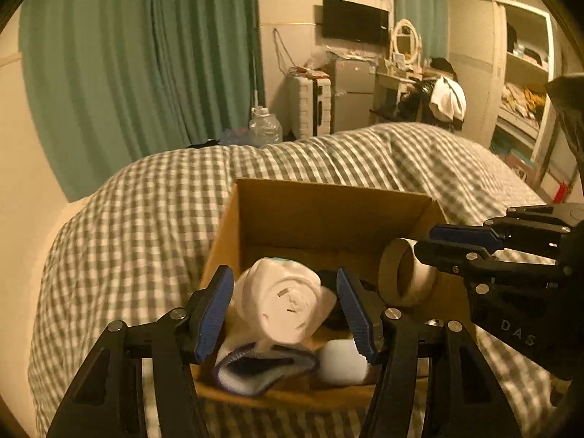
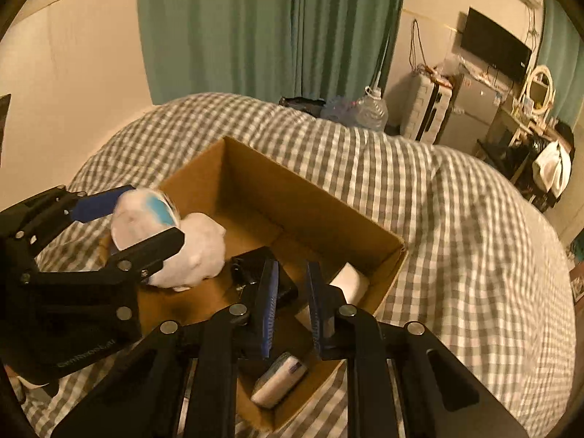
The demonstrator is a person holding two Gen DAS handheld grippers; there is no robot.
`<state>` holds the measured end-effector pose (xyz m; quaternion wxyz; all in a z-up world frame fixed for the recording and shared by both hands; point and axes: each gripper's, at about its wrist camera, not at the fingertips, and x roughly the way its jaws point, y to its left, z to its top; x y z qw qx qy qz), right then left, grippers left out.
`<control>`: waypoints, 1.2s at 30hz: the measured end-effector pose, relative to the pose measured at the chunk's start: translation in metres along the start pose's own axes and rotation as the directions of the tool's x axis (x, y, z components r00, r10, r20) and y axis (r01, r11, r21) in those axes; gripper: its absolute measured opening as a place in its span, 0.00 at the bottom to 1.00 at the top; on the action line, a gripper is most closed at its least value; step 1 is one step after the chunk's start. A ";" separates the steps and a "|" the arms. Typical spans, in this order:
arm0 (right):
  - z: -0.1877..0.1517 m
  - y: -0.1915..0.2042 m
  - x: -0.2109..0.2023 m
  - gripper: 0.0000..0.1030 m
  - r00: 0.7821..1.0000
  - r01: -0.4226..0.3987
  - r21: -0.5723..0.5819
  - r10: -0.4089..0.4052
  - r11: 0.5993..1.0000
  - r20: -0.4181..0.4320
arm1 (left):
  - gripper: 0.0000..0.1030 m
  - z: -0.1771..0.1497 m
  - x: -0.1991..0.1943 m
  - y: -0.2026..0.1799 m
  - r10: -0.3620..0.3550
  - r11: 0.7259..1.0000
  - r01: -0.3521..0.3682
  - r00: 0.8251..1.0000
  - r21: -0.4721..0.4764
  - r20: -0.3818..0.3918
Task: Organize objects
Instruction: 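Drop the plush toy and earbud case into the box from both grippers, then move both grippers back toward the white tube and bottle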
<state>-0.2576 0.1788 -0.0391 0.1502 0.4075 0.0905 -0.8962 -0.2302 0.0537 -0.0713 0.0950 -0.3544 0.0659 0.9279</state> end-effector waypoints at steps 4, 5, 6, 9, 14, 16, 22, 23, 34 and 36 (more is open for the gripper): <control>-0.006 -0.010 0.013 0.15 1.000 -0.009 0.029 0.010 1.000 -0.020 | 0.61 0.003 0.011 -0.008 -0.049 0.999 0.049 0.999 0.011 -0.017; -0.007 -0.012 0.013 0.15 1.000 -0.014 0.035 0.014 0.999 -0.019 | 0.64 0.003 0.011 -0.009 -0.054 0.998 0.054 0.998 0.022 -0.020; -0.008 -0.013 0.012 0.16 1.000 -0.016 0.037 0.016 0.999 -0.017 | 0.74 0.003 0.008 -0.012 -0.047 0.998 0.048 0.999 0.038 -0.020; -0.007 -0.013 -0.002 0.28 1.000 0.002 0.039 -0.002 0.999 0.004 | 0.89 0.003 -0.006 -0.015 0.013 0.998 -0.013 1.000 0.065 0.000; -0.008 -0.011 -0.050 0.45 0.997 0.006 0.050 -0.010 0.999 0.073 | 0.89 -0.001 -0.036 -0.012 0.038 0.996 -0.037 0.999 0.081 -0.018; -0.007 -0.009 -0.068 0.47 0.996 0.000 0.050 -0.005 0.999 0.094 | 0.89 -0.002 -0.053 -0.009 0.059 0.996 -0.058 0.998 0.072 -0.015; -0.019 0.008 -0.124 0.53 0.989 0.008 0.022 -0.011 1.000 0.147 | 0.89 -0.022 -0.102 0.007 0.069 0.997 -0.069 0.997 0.029 -0.019; -0.024 0.014 -0.130 0.53 0.989 0.007 0.014 -0.009 1.000 0.147 | 0.89 -0.028 -0.108 0.010 0.074 0.997 -0.073 0.997 0.022 -0.022; -0.094 0.073 -0.087 0.54 0.992 -0.118 -0.033 0.116 0.993 -0.057 | 0.89 -0.100 -0.125 0.047 0.135 0.984 -0.143 0.988 -0.110 -0.077; -0.110 0.082 -0.070 0.53 0.987 -0.126 -0.030 0.122 0.992 -0.102 | 0.89 -0.113 -0.115 0.046 0.161 0.981 -0.171 0.981 -0.092 -0.106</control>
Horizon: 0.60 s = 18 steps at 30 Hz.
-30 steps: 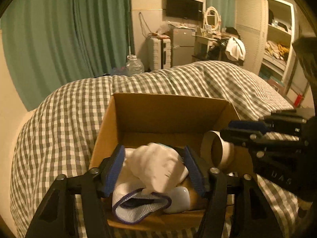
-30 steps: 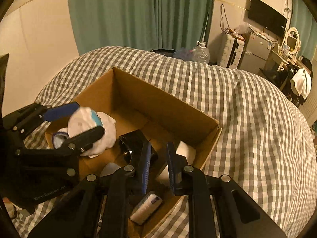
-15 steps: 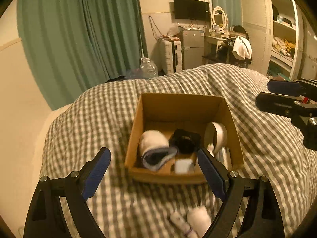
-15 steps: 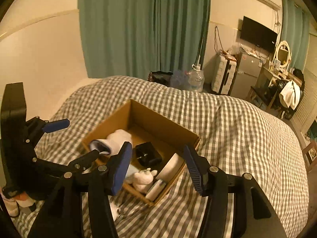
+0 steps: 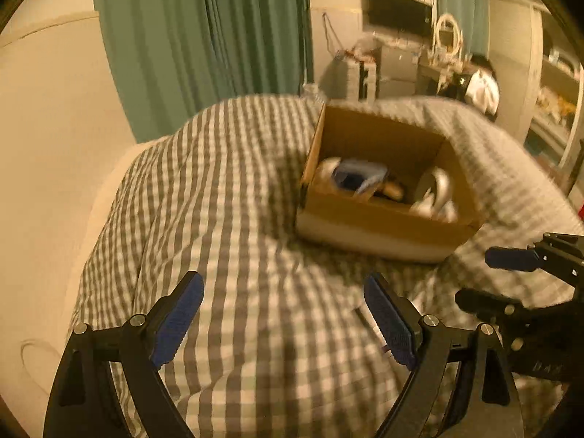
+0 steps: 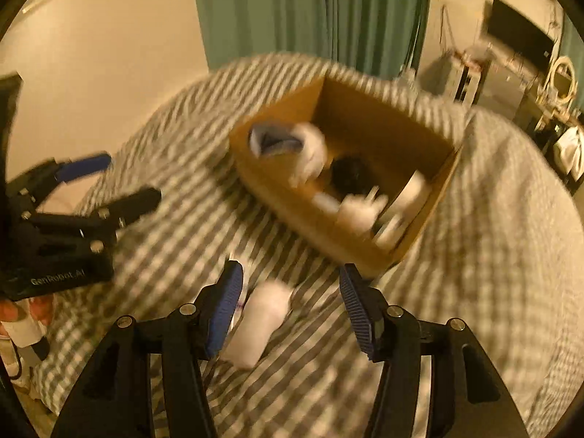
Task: Organize objects
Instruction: 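Move both grippers back toward the white tube and bottle, then grasp the white bottle with the right gripper while the left grasps the white tube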
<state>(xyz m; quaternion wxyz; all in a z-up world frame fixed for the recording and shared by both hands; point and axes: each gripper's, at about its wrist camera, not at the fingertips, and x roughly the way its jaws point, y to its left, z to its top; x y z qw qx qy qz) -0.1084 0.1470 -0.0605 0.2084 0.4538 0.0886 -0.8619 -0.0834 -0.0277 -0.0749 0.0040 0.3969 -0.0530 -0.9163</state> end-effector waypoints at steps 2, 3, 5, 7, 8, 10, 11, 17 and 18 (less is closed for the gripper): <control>-0.012 0.005 0.024 0.53 0.998 -0.010 0.011 0.010 1.000 -0.061 | 0.89 -0.009 0.010 0.001 -0.002 1.000 0.002 1.000 -0.008 -0.024; -0.015 0.005 0.032 0.53 0.996 -0.017 0.016 0.018 1.000 -0.082 | 0.89 -0.013 0.014 0.002 -0.001 1.000 0.001 0.999 -0.015 -0.033; -0.022 0.010 0.053 0.53 0.989 -0.030 0.013 0.032 0.999 -0.142 | 0.89 -0.016 0.019 0.004 0.005 1.000 -0.006 0.999 -0.018 -0.039; -0.023 0.012 0.066 0.53 0.984 -0.025 0.001 0.025 1.000 -0.175 | 0.89 -0.017 0.023 0.007 0.001 1.000 -0.002 0.999 -0.029 -0.048; -0.025 0.014 0.072 0.53 0.981 -0.023 -0.004 0.022 1.000 -0.191 | 0.89 -0.018 0.024 0.008 -0.006 0.999 0.004 0.999 -0.038 -0.053; -0.028 0.016 0.082 0.53 0.975 -0.018 -0.014 0.015 1.000 -0.223 | 0.89 -0.019 0.026 0.011 -0.018 0.999 0.015 0.998 -0.051 -0.061; -0.030 0.017 0.089 0.53 0.970 -0.004 -0.023 -0.001 1.000 -0.244 | 0.89 -0.020 0.027 0.011 -0.023 0.998 0.019 0.998 -0.055 -0.063; -0.034 0.021 0.107 0.53 0.958 0.049 -0.058 -0.063 0.997 -0.281 | 0.89 -0.024 0.031 0.011 -0.021 0.998 0.016 0.997 -0.065 -0.081; -0.035 0.024 0.111 0.53 0.955 0.059 -0.074 -0.078 0.996 -0.286 | 0.89 -0.025 0.031 0.011 -0.018 0.998 0.013 0.997 -0.065 -0.081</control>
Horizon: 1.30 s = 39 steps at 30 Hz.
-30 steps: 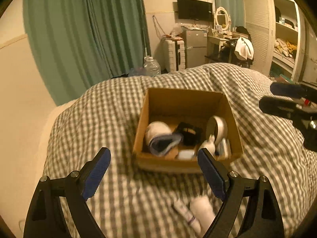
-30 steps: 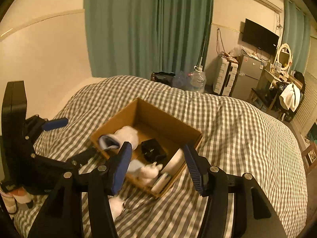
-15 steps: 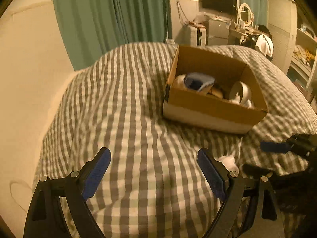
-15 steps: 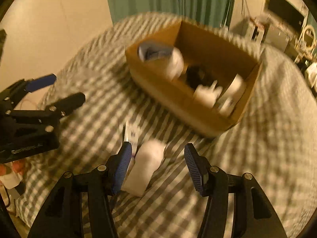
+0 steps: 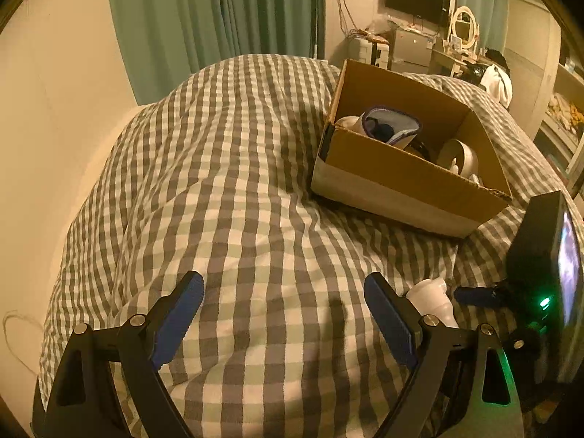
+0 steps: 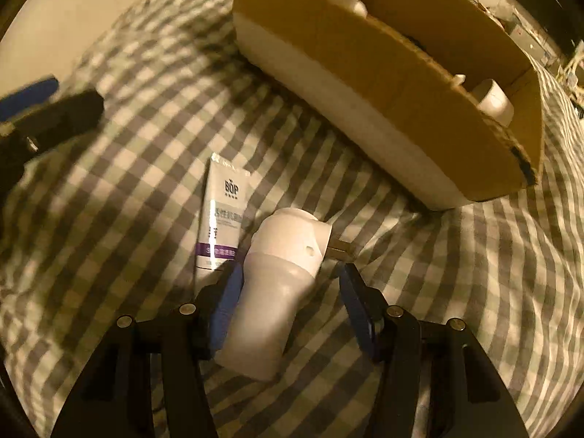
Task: Organize objects
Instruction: 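Grasp the white bottle with the right gripper while the left grasps the white tube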
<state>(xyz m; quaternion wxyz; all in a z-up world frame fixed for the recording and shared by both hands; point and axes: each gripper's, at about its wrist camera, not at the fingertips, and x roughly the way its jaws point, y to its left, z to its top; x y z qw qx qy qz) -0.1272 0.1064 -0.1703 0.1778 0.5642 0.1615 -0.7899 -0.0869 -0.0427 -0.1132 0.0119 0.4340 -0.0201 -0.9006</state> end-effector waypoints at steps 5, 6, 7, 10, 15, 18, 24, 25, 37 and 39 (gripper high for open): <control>0.001 0.005 0.012 0.46 1.000 0.008 -0.022 -0.008 1.000 -0.022 | 0.89 -0.002 0.001 0.001 0.040 0.999 -0.040 0.999 -0.014 -0.008; 0.000 0.005 0.011 0.44 1.000 -0.010 -0.021 0.010 1.000 -0.013 | 0.89 -0.003 0.001 0.000 0.051 0.999 -0.051 0.999 -0.014 -0.010; -0.001 0.006 0.007 0.44 1.000 -0.009 -0.021 0.009 1.000 0.006 | 0.89 -0.003 0.001 0.000 0.056 0.998 -0.056 0.998 -0.014 -0.011; -0.005 0.003 -0.008 0.44 0.998 -0.018 -0.007 0.018 1.000 0.067 | 0.89 -0.004 -0.003 -0.002 0.067 0.998 -0.067 0.998 -0.016 -0.010; -0.009 -0.012 -0.069 0.44 0.970 -0.057 0.024 0.050 0.998 0.237 | 0.89 -0.004 -0.010 -0.021 0.062 0.998 -0.062 0.998 0.026 -0.014; -0.013 -0.024 -0.102 0.44 0.950 -0.026 0.026 0.016 0.999 0.311 | 0.89 -0.004 -0.011 -0.042 0.032 0.998 -0.031 0.999 0.054 -0.024; -0.019 -0.048 -0.130 0.44 0.930 0.038 0.089 -0.068 0.995 0.360 | 0.89 -0.015 0.002 -0.086 -0.034 0.989 0.044 0.997 0.141 -0.072; -0.020 -0.056 -0.131 0.44 0.930 0.034 0.099 -0.068 0.994 0.361 | 0.87 -0.018 0.007 -0.091 -0.039 0.987 0.052 0.995 0.153 -0.091; -0.030 -0.082 -0.117 0.44 0.940 -0.031 0.152 -0.023 0.988 0.340 | 0.58 -0.031 0.058 -0.121 -0.114 0.957 0.181 0.953 0.227 -0.279; -0.030 -0.082 -0.116 0.44 0.941 -0.035 0.153 -0.019 0.988 0.339 | 0.58 -0.032 0.065 -0.126 -0.120 0.954 0.193 0.947 0.230 -0.297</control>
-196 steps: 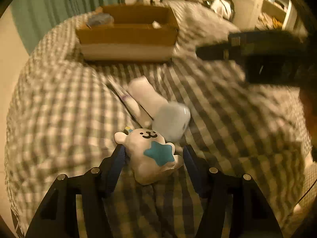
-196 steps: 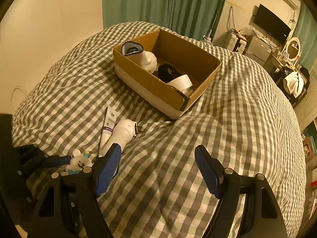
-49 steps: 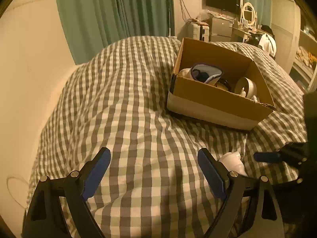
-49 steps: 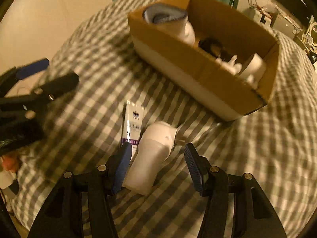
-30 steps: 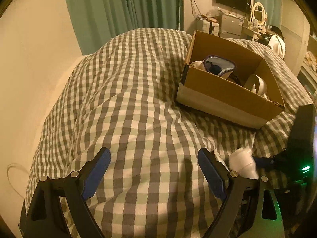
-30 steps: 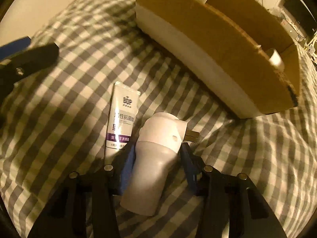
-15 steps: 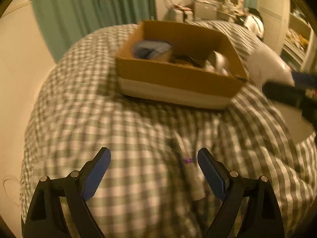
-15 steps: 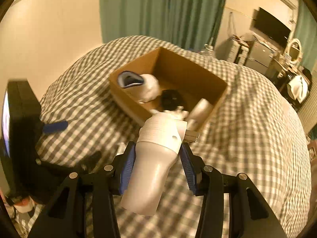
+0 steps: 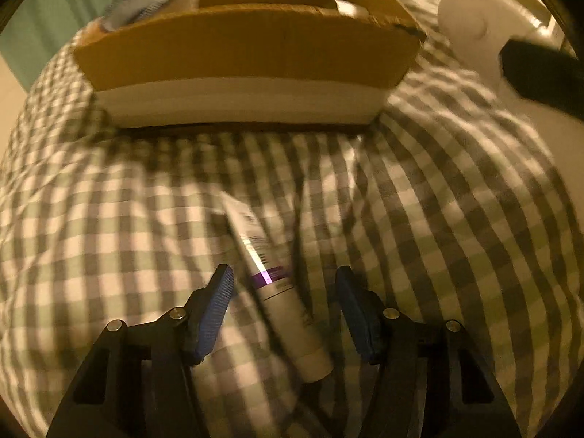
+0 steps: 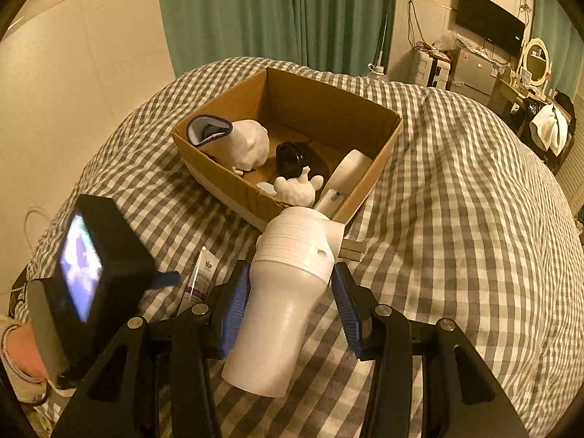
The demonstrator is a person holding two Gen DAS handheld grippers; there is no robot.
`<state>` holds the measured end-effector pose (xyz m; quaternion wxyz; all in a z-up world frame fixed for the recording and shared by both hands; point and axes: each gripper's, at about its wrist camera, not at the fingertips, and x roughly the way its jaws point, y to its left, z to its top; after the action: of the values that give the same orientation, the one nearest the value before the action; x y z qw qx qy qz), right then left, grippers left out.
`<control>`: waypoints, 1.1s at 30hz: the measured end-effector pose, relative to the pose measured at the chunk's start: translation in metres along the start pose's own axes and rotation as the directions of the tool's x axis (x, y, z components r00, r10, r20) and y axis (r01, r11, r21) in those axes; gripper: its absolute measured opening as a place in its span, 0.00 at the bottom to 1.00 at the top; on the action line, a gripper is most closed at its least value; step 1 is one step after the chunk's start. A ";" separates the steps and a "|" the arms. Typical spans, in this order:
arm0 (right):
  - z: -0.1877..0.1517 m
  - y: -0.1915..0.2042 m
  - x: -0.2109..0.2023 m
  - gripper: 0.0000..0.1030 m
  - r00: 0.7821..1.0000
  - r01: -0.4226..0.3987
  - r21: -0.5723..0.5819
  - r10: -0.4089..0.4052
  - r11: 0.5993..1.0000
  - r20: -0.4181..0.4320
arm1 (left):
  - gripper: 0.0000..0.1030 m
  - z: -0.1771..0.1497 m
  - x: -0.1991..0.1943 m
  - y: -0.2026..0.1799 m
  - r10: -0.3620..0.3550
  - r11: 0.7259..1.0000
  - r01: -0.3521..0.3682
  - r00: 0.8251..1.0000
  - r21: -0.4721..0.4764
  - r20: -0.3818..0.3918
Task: Organize objects
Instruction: 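Grasp the white bottle with the right gripper while the left grasps the white tube, then carry the tube and bottle over the box and lower them inside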
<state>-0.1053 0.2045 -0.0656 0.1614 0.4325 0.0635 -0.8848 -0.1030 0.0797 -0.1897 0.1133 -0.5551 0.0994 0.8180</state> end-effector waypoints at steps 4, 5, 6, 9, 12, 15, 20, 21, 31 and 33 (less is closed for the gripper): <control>-0.001 -0.001 -0.001 0.44 1.000 0.002 0.005 -0.002 1.000 0.004 | 0.30 0.005 0.008 0.001 -0.056 0.998 0.055 0.998 -0.035 -0.022; -0.001 0.000 -0.003 0.44 1.000 0.006 0.007 -0.006 1.000 0.007 | 0.27 0.004 0.009 0.001 -0.052 0.998 0.051 0.998 -0.039 -0.024; 0.000 0.000 -0.005 0.44 1.000 0.009 0.007 -0.009 1.000 0.010 | 0.21 0.003 0.007 0.000 -0.034 0.999 0.033 0.999 -0.035 -0.017; -0.001 0.002 -0.015 0.44 1.000 0.017 0.004 -0.017 1.000 0.024 | 0.17 -0.001 -0.004 -0.001 -0.043 0.998 0.043 0.999 -0.039 0.003; -0.001 0.005 -0.025 0.44 0.999 0.027 0.000 -0.027 1.000 0.037 | 0.16 -0.007 -0.020 -0.002 -0.034 0.999 0.035 0.999 -0.021 0.042; -0.001 0.011 -0.035 0.44 0.998 0.039 -0.010 -0.039 0.999 0.054 | 0.16 -0.011 -0.040 -0.001 -0.042 0.999 0.043 0.995 -0.009 0.090; 0.000 0.017 -0.053 0.44 0.995 0.060 -0.025 -0.058 0.998 0.079 | 0.16 -0.011 -0.077 0.003 -0.037 0.999 0.035 0.985 0.020 0.167; 0.000 0.018 -0.056 0.44 0.995 0.064 -0.025 -0.062 0.998 0.084 | 0.16 -0.011 -0.084 0.004 -0.036 0.999 0.032 0.983 0.023 0.182; 0.013 0.028 -0.091 0.44 0.983 0.114 -0.070 -0.103 0.991 0.151 | 0.16 0.006 -0.140 0.010 -0.007 0.999 -0.003 0.958 0.032 0.287; 0.019 0.028 -0.096 0.44 0.981 0.117 -0.078 -0.103 0.990 0.166 | 0.16 0.015 -0.148 0.017 0.004 0.999 -0.015 0.951 0.031 0.310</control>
<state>-0.0546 0.1951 0.0226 0.1357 0.3478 0.1128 -0.9208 -0.0678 0.0567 -0.0459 0.1328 -0.4175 0.0967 0.8937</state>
